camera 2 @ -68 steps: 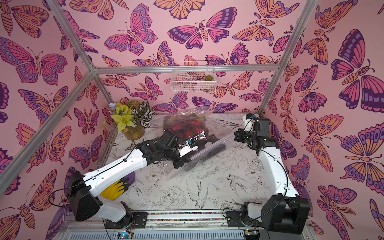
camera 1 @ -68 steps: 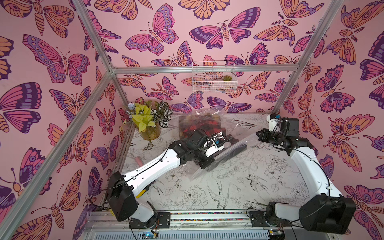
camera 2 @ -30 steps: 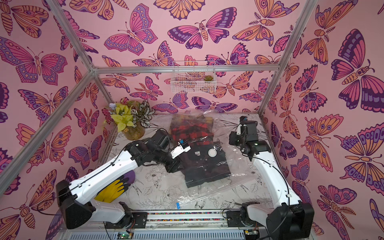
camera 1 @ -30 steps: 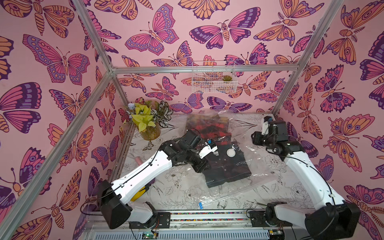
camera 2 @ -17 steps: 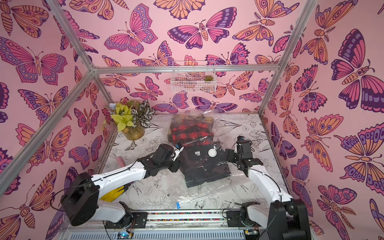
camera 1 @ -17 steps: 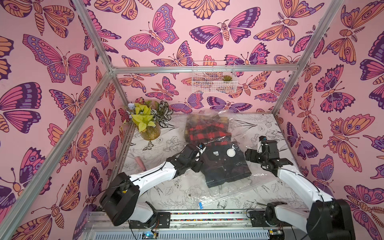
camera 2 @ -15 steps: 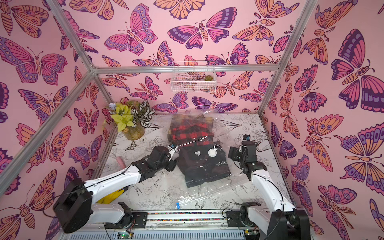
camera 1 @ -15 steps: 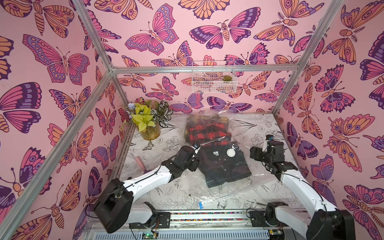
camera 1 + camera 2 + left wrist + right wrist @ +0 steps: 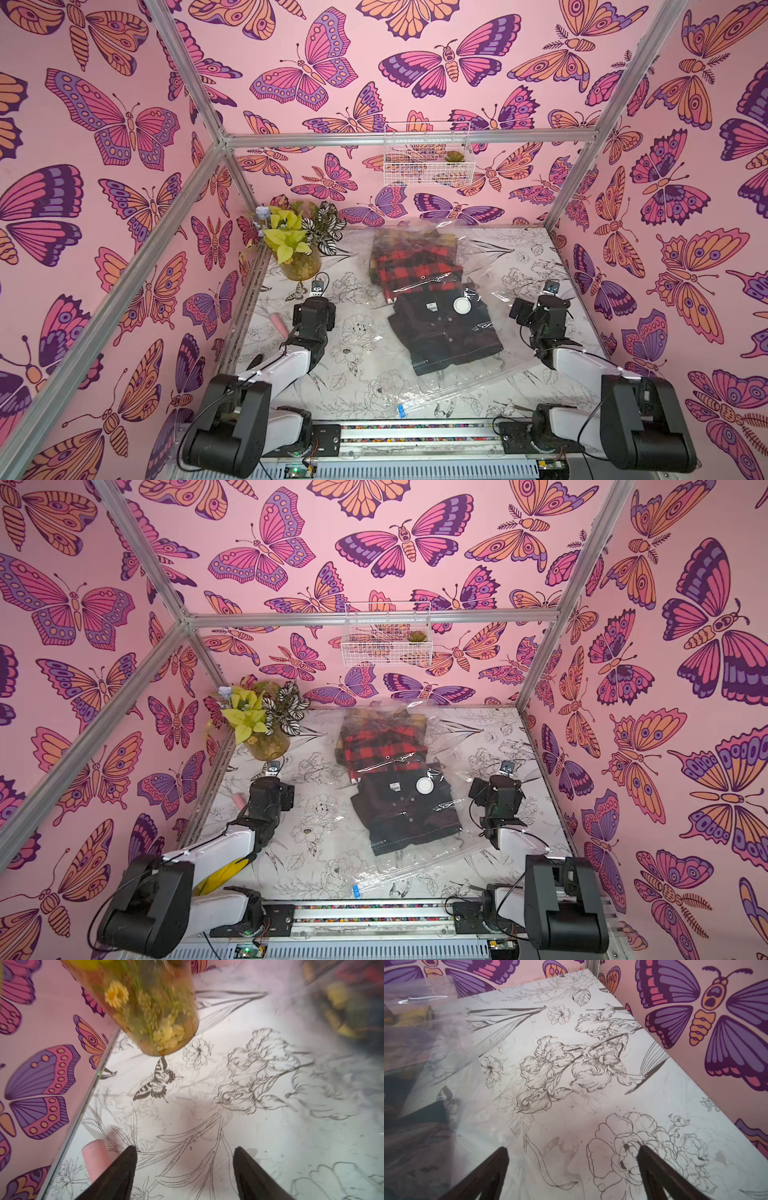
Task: Place the folded shirt into the vacuum bag
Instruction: Reset both arms
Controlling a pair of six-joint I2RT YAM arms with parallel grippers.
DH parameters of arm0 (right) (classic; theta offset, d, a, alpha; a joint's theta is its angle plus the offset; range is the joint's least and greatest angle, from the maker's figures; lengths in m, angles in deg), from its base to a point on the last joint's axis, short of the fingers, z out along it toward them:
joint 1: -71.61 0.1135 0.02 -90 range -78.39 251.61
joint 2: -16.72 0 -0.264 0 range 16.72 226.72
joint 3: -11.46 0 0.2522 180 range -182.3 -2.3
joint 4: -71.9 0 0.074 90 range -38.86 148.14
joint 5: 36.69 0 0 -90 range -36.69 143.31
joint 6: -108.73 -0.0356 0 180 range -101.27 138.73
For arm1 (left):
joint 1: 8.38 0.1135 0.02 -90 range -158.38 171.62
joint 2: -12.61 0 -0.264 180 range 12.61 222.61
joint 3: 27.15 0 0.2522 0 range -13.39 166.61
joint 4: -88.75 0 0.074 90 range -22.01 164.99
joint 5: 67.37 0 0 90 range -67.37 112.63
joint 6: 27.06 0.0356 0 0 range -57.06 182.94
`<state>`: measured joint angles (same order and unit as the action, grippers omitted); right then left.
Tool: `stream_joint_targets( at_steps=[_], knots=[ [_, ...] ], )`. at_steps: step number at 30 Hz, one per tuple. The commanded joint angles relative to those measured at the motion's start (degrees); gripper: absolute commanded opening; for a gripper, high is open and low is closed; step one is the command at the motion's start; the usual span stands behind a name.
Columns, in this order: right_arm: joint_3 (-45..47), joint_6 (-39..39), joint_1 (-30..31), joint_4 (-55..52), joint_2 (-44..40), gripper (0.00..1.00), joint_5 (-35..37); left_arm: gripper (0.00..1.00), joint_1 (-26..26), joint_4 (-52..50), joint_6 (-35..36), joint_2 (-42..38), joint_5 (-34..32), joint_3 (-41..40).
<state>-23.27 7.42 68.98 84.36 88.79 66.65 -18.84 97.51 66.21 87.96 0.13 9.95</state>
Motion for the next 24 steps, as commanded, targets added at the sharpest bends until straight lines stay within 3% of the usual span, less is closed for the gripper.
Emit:
stream_joint_targets(
  at_steps=[1, 4, 10, 13, 16, 17, 19, 21, 24],
  knots=[
    [1.06, 1.55, -0.18, 13.14, 1.54, 0.99, -3.84, 0.76, 1.96, 17.93, 2.93, 4.14, 8.32, -1.24],
    [1.69, 3.71, -0.04, 18.63, 4.75, 0.99, -6.46, 0.76, 3.30, 21.57, 4.27, 8.91, 12.99, 0.37],
    [3.61, 7.53, 1.94, 33.38, 15.41, 0.99, -9.50, 0.80, 5.54, 21.46, 2.13, 8.48, 15.34, -0.05],
    [0.52, 8.31, 3.02, 24.52, 13.73, 0.99, -7.62, 1.00, 7.21, 26.13, 0.30, 9.04, 16.44, -2.30],
    [0.19, 5.87, 3.07, 24.84, 14.30, 0.99, -1.79, 0.99, 8.95, 33.53, -0.71, 14.14, 18.03, -3.63],
    [-0.27, 5.72, 3.12, 23.51, 14.06, 0.99, -1.26, 0.99, 9.22, 27.26, -1.59, 12.16, 18.40, -2.28],
    [-0.44, 5.69, 3.13, 22.89, 13.78, 0.99, -1.19, 0.99, 9.96, 30.88, -1.84, 13.47, 19.00, -2.47],
    [-0.53, 5.38, 3.08, 22.66, 13.82, 0.99, -0.69, 0.99, 11.31, 24.73, -4.26, 12.11, 18.60, -0.97],
    [-0.48, 5.44, 3.11, 22.65, 13.75, 0.99, -0.65, 0.99, 11.34, 30.04, -4.20, 13.50, 17.92, -2.48]
  ],
)
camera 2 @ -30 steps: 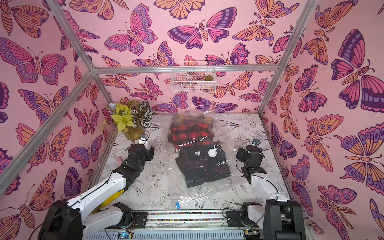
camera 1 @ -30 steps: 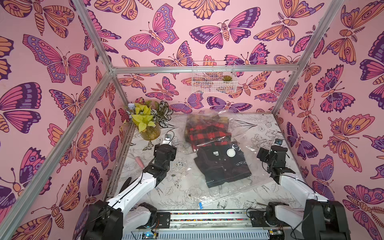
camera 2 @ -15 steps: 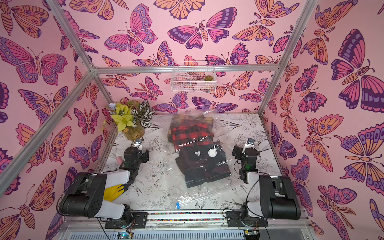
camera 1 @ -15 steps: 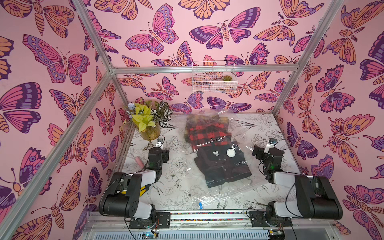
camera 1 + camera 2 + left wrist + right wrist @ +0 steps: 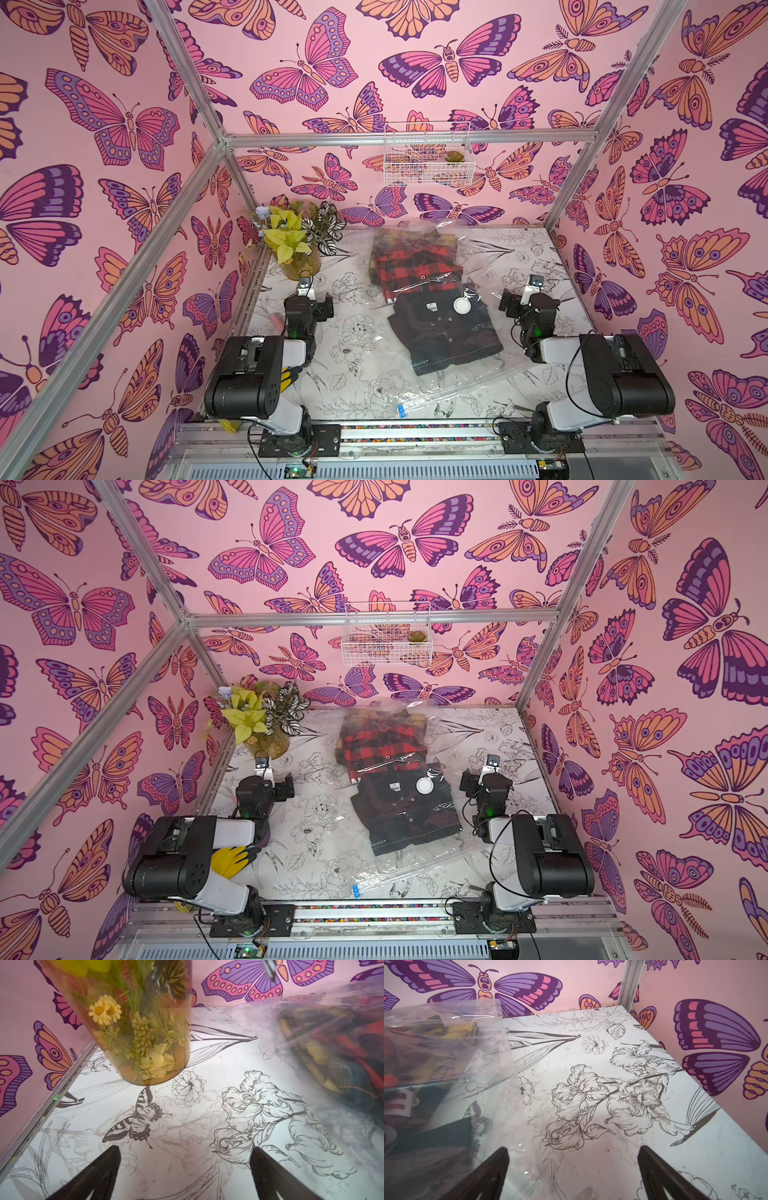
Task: Place the folded shirt into the vacuum bag
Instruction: Reset both arms
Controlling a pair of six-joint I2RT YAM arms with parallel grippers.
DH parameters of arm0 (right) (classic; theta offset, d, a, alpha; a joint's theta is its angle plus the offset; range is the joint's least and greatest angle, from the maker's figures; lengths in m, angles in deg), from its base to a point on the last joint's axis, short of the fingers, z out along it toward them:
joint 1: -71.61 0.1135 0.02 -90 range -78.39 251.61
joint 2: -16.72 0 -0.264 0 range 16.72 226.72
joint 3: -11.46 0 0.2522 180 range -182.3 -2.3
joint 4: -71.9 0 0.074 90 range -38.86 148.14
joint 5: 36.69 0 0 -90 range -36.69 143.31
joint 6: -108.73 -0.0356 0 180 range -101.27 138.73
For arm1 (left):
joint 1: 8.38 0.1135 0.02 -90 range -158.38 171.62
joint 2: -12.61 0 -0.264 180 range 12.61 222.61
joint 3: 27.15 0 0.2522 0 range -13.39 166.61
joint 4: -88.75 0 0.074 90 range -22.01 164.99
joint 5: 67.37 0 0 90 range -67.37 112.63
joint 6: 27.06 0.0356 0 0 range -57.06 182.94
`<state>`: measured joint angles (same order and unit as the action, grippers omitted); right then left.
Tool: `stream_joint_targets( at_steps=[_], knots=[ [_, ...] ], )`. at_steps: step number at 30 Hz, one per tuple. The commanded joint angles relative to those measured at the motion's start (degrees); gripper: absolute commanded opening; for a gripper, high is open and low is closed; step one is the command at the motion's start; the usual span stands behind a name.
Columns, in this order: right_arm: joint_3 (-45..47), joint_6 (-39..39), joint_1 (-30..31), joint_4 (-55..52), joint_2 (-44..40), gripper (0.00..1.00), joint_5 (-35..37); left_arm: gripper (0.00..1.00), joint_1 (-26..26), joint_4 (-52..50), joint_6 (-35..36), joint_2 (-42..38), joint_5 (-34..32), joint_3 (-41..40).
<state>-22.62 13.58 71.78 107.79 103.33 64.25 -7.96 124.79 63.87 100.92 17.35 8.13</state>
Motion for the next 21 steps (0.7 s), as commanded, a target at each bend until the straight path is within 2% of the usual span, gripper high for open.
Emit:
stream_joint_targets(
  at_steps=[1, 4, 8, 10, 21],
  knots=[
    [-1.13, -0.73, 0.28, -0.91, -0.87, 0.99, 1.77, 0.99, 0.45, 0.10, -2.79, -0.62, -0.96, -0.28],
    [-1.04, -0.72, 0.28, -0.62, -0.91, 0.99, 1.72, 0.99, 0.45, 7.38, -3.31, 0.28, -3.90, -2.09],
    [-1.04, -0.69, 0.36, -0.67, -0.90, 0.99, 1.65, 0.99, 0.03, 1.85, -3.14, -0.73, -4.31, -0.97],
    [-1.04, -0.74, 0.32, -0.69, -0.85, 0.99, 1.72, 0.99, -0.25, 4.04, -2.54, 0.20, -4.29, -1.37],
    [-1.04, -0.74, 0.31, -0.70, -0.91, 0.99, 1.71, 0.99, -1.22, 2.76, -0.76, 0.08, -2.14, -0.78]
  ],
)
